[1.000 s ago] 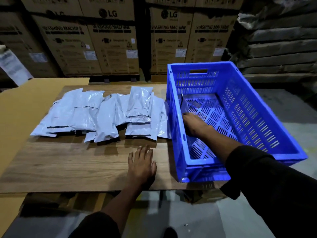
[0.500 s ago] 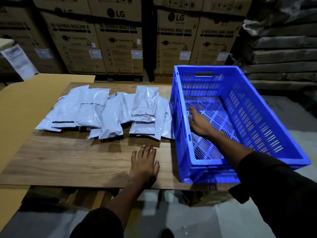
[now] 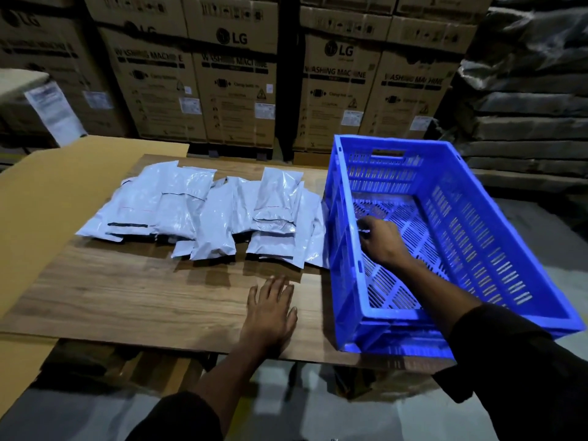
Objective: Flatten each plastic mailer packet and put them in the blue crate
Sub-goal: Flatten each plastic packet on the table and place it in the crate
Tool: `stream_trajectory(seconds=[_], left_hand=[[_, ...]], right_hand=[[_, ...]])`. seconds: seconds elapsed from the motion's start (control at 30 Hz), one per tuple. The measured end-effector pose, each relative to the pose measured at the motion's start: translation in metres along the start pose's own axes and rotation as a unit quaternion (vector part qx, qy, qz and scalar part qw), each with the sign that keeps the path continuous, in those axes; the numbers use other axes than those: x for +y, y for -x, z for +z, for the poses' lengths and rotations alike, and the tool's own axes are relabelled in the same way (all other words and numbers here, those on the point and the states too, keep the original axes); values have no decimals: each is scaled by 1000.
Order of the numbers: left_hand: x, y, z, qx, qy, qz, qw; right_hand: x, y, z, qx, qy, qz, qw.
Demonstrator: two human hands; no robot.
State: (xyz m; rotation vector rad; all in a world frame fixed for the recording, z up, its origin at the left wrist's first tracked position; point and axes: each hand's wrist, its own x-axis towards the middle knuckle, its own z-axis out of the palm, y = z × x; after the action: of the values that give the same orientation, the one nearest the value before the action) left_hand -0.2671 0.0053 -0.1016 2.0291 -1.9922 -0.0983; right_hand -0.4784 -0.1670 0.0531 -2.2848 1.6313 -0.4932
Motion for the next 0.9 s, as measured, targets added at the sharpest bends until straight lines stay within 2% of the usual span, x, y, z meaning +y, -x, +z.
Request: stream_trajectory(seconds=[0.13, 0.23, 0.4, 0.57, 0.73, 0.9], left_hand=[[-20, 10, -9, 22, 0, 36, 999], [-47, 26, -18, 38, -33, 25, 998], [-99, 45, -42, 18, -84, -22, 996], [-156, 66, -59, 19, -99, -39, 994], [-205, 69, -65, 55, -82, -20, 995], [-234, 62, -67, 49, -56, -26, 997]], right_hand=[[-32, -3, -18, 214, 7, -59, 975], [-74, -9, -28, 266, -7, -146, 953], [-160, -10, 9, 187, -12, -219, 958], [-221, 9, 90, 31, 36, -180, 983], [-270, 6, 160, -9, 135, -145, 980], [-289, -6, 195, -50, 156, -75, 984]])
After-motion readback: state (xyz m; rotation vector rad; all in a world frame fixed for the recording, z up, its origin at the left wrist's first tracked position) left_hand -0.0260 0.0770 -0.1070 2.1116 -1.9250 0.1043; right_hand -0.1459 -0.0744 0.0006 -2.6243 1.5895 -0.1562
